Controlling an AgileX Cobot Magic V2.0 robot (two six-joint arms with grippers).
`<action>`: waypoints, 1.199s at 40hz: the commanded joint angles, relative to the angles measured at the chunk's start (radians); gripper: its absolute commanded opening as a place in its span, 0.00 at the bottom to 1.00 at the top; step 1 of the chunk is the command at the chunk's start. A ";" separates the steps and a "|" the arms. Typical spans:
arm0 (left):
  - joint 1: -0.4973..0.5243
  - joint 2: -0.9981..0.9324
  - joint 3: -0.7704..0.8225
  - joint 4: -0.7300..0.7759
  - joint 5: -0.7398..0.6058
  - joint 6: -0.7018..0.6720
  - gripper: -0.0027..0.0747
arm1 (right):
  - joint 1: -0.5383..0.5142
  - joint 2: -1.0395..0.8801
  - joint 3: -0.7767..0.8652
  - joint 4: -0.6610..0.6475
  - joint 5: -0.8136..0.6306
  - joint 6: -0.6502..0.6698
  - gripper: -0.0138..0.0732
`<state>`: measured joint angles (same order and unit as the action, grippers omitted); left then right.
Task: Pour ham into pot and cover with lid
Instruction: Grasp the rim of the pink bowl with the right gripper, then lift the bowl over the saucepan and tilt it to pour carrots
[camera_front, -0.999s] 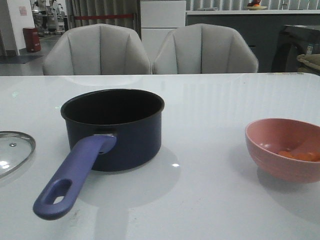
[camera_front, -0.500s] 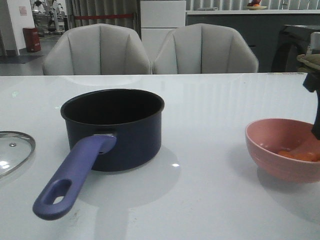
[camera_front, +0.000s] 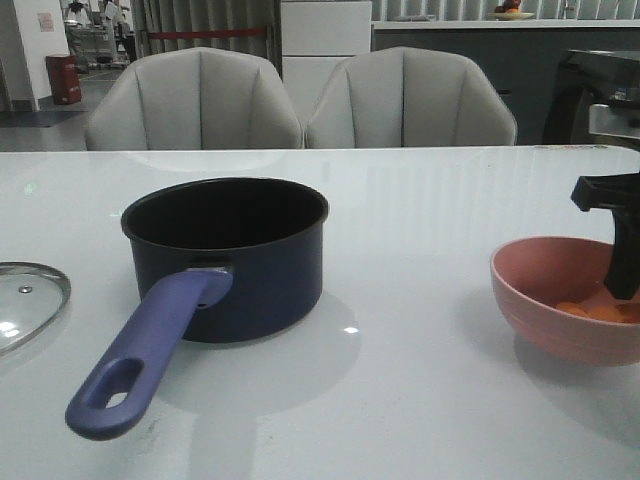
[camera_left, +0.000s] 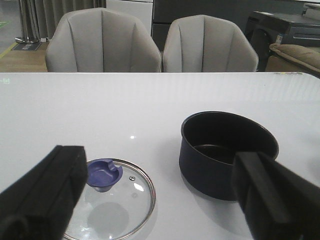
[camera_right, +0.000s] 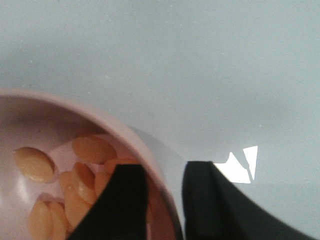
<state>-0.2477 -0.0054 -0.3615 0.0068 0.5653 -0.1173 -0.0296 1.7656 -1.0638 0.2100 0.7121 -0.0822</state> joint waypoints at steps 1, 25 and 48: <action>0.001 -0.016 -0.026 0.000 -0.071 -0.001 0.85 | -0.007 -0.021 -0.032 0.037 -0.014 -0.024 0.30; 0.001 -0.016 -0.026 0.000 -0.069 -0.001 0.85 | 0.160 -0.293 -0.088 0.072 -0.130 -0.252 0.32; 0.001 -0.016 -0.026 0.000 -0.069 -0.001 0.85 | 0.557 -0.292 -0.116 -0.003 -0.617 -0.251 0.32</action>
<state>-0.2477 -0.0054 -0.3615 0.0068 0.5721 -0.1155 0.5101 1.4960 -1.1409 0.2263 0.2674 -0.3284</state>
